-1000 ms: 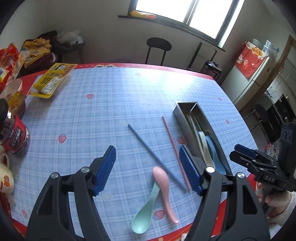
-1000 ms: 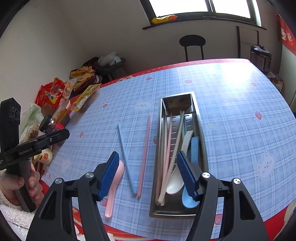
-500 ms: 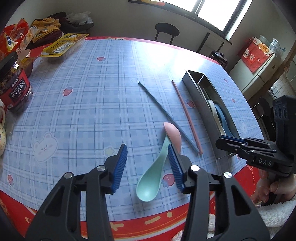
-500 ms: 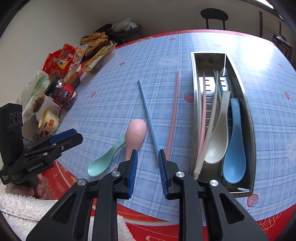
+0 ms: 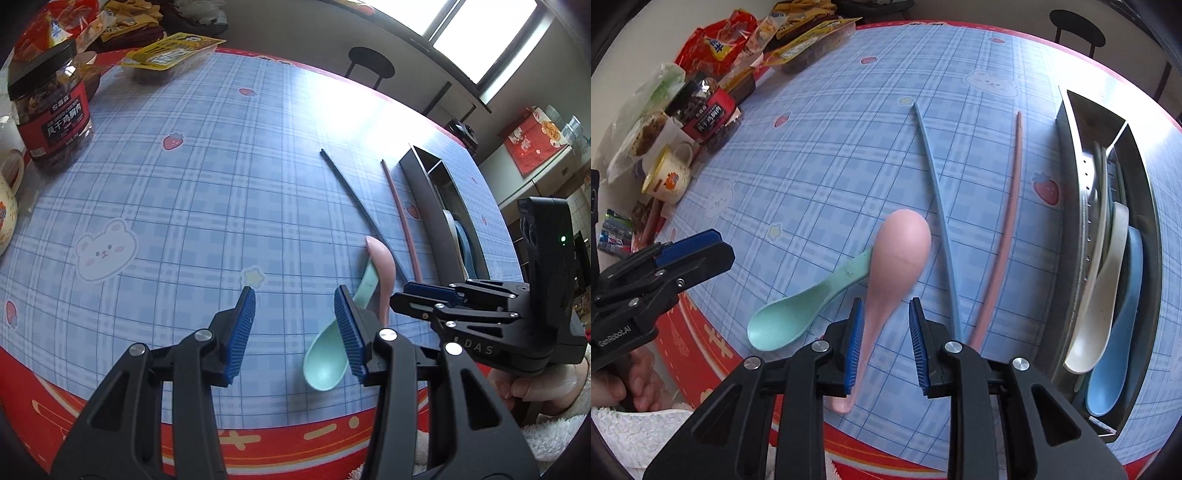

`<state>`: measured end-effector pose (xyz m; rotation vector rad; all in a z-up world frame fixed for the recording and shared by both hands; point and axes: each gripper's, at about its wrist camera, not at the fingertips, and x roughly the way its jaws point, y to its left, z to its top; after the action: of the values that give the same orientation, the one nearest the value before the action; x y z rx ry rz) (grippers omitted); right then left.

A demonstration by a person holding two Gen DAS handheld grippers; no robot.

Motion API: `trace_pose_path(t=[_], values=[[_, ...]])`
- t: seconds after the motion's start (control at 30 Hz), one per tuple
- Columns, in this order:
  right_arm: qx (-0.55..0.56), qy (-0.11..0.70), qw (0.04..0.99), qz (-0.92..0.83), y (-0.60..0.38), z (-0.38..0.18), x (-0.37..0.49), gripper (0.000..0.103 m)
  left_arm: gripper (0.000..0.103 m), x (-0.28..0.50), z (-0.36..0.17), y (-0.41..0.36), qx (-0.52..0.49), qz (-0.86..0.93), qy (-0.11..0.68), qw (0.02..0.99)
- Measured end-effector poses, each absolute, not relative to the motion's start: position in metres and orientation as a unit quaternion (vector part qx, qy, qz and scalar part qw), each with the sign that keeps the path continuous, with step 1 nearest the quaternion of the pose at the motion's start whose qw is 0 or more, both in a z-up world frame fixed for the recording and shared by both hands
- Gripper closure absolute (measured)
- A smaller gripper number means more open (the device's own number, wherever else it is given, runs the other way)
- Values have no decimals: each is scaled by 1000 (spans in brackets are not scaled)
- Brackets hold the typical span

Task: Organize utensils
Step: 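Move the right tool to the pink spoon while the left tool approaches the mint spoon, then grasp the pink spoon with the right tool while the left tool reaches the mint spoon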

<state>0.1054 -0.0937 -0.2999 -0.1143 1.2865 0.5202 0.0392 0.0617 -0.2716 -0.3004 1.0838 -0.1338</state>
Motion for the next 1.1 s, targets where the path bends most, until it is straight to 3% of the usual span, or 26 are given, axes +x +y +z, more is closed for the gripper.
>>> trace_pose_path(t=[0.07, 0.27, 0.57, 1.1], values=[[-76, 595, 765, 234, -83, -303, 106, 67, 57, 39, -273, 65, -147, -57, 514, 843], [-145, 589, 763, 222, -58, -313, 101, 65, 57, 39, -276, 64, -146, -59, 517, 841], [-118, 583, 775, 213, -84, -309, 90, 88, 57, 43, -283, 54, -145, -69, 530, 833], [23, 602, 776, 188, -148, -312, 84, 96, 57, 51, -292, 29, -117, -100, 548, 822]])
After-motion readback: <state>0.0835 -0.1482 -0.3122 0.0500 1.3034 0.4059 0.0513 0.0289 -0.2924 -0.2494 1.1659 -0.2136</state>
